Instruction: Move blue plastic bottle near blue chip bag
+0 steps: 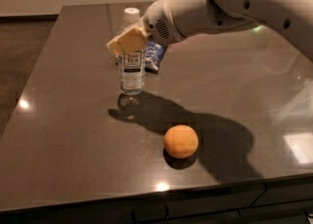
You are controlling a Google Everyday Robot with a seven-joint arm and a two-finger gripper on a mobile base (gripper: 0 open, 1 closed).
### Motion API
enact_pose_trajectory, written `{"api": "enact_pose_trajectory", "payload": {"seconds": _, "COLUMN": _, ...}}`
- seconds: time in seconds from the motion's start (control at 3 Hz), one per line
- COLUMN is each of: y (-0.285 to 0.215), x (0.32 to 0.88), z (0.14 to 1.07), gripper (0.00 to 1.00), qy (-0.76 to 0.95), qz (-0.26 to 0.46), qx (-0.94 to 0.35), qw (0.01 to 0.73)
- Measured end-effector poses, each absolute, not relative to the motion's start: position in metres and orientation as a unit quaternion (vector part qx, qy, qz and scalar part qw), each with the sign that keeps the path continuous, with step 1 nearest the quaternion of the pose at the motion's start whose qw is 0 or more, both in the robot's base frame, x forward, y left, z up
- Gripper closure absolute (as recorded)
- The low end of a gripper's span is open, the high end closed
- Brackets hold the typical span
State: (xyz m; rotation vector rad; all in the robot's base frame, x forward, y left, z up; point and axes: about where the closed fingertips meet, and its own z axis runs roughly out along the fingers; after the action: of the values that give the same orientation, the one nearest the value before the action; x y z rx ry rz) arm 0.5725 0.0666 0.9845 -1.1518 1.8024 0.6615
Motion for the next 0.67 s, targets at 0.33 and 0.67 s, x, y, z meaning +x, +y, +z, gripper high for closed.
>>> {"api": "enact_pose_trajectory", "payload": {"seconds": 0.33, "y": 0.034, "x": 0.597, "z": 0.978, "gripper": 1.0, "qy": 0.741, "qz": 0.262, "qx": -0.43, "qw": 0.445}}
{"api": "enact_pose_trajectory", "payload": {"seconds": 0.67, "y": 0.007, "x": 0.618, "z": 0.973, "gripper": 1.0, "qy": 0.752, "qz": 0.254, "qx": -0.404, "qw": 0.454}}
